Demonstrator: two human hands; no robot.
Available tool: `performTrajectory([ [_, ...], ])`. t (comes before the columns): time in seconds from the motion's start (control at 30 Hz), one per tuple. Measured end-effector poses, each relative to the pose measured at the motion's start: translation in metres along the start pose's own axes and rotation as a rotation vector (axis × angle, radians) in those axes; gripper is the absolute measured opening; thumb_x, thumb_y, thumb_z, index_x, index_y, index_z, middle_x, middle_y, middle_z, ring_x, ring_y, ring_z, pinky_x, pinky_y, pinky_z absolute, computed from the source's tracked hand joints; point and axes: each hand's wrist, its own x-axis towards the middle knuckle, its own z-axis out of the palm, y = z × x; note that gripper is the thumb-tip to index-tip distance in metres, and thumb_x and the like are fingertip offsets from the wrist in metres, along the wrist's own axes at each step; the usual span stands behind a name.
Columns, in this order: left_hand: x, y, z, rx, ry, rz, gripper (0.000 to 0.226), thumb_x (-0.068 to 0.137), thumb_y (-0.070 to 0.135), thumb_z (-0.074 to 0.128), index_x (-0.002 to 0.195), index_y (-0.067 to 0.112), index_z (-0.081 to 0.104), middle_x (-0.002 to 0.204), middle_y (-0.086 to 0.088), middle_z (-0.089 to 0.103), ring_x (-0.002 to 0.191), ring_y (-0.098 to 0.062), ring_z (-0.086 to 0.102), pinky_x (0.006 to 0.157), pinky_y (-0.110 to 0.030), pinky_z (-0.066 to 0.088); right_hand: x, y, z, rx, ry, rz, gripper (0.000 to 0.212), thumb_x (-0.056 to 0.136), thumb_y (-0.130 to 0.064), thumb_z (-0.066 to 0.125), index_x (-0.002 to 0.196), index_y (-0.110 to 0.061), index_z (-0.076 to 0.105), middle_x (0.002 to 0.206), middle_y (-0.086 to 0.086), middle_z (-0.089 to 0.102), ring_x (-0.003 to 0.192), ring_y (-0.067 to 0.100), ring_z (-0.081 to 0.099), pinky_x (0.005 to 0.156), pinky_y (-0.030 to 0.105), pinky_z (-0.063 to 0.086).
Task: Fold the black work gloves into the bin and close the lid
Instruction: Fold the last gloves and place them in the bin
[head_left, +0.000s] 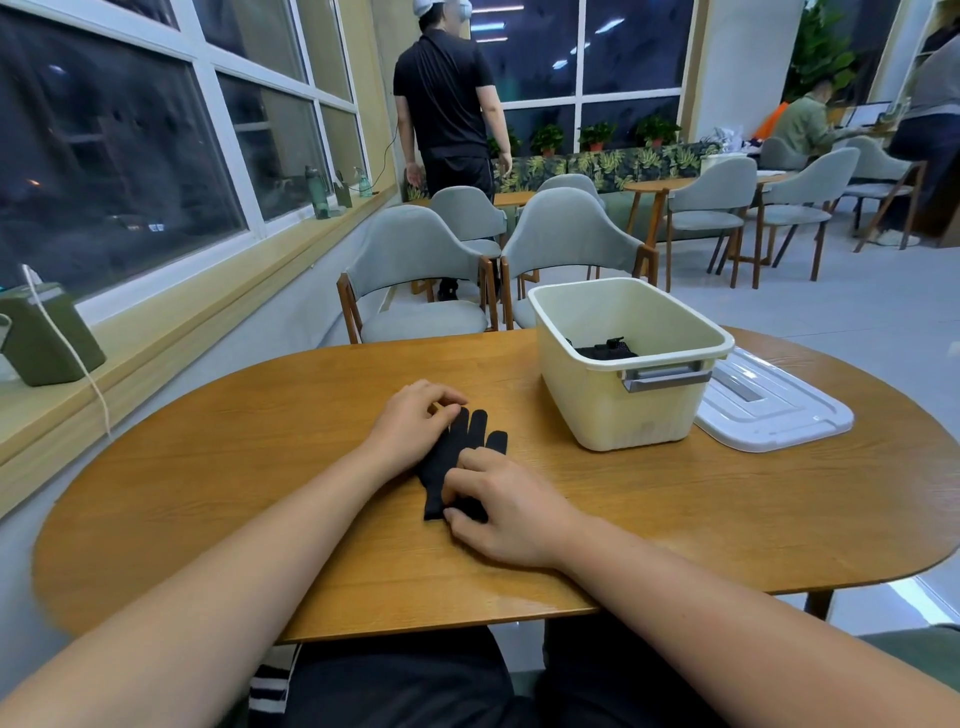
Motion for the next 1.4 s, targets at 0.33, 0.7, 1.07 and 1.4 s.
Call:
performTrajectory([
  [0.33,-0.074,0.003,-0.028,-0.152,0.042,0.067,0.016,0.093,0.021,0.082,0.093,0.037,0.078,0.09,0.013,0.071,0.083,-0.013,0.066,0.077,-0.03,0.054,0.001,0.013,-0.007,0.193,0.079,0.149,0.009,0.096,-0.032,0.069,0.092,-0.024,0.07,0.09,-0.008,0.061,0.086,0.009,0.059,0.078,0.033,0.052],
  [0.7,-0.121,0.025,-0.023,-0.212,-0.141,0.189,0.014,0.084,0.032,0.09,0.092,0.034,0.079,0.097,0.011,0.07,0.091,-0.017,0.068,0.077,-0.031,0.057,-0.006,0.016,-0.008,0.113,-0.009,0.142,0.011,0.094,-0.04,0.073,0.094,-0.029,0.073,0.092,-0.015,0.058,0.093,0.006,0.054,0.08,0.033,0.051],
  [1.07,-0.118,0.023,-0.022,-0.173,-0.06,0.13,0.012,0.086,0.025,0.088,0.09,0.035,0.082,0.095,0.017,0.075,0.092,-0.013,0.071,0.08,-0.026,0.056,-0.006,0.013,-0.008,0.089,-0.028,0.155,0.025,0.089,-0.053,0.074,0.1,-0.031,0.068,0.099,-0.015,0.057,0.097,0.006,0.052,0.082,0.033,0.052],
  [1.4,-0.117,0.021,-0.021,-0.223,-0.093,0.083,0.024,0.082,0.028,0.089,0.101,0.039,0.08,0.1,0.013,0.074,0.095,-0.017,0.069,0.082,-0.031,0.058,-0.004,0.015,-0.009,0.101,-0.044,0.191,0.014,0.096,-0.043,0.073,0.101,-0.029,0.074,0.095,-0.015,0.06,0.094,0.003,0.054,0.083,0.033,0.052],
])
